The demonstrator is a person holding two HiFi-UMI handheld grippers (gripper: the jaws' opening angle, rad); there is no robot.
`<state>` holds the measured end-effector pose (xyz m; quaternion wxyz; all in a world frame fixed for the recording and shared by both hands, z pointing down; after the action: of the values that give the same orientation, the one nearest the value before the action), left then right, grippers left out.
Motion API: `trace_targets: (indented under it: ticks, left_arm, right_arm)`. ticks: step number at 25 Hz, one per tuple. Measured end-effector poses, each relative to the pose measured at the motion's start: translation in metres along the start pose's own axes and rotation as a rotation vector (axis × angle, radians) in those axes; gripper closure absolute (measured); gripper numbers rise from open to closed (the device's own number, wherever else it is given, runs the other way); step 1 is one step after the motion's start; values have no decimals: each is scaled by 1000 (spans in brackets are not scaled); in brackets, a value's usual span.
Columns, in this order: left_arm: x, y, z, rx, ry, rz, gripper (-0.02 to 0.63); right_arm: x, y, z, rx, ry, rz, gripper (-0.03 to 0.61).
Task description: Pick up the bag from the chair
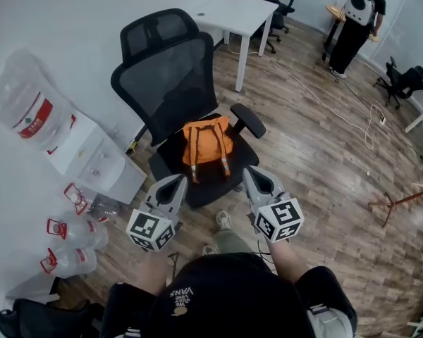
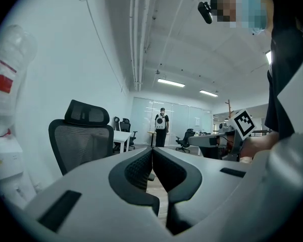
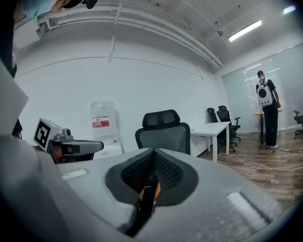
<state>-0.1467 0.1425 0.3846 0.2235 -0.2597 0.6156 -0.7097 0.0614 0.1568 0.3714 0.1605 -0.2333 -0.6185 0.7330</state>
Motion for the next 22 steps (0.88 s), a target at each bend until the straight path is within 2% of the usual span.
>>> trace_targets:
  ticks: [13,22]
  left_arm:
    - [39,13,62,-2,49,-3,606]
    - [65,18,105,0,107,1,606]
  right_arm:
    - [-56,17,64,-9,34,7,580]
    - [-96,24,112,-4,87,14,581]
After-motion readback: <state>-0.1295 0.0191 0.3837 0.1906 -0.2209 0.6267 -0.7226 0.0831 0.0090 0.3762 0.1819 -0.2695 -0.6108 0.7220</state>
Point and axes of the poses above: the fingertips, and each gripper's own axes: z forward along the fingers, x to its left, y out of its top, the point moved 4 cm from there along -z, backward along the fingers, and after that the axes turned 8 degrees about y, right-handed, at the moved point
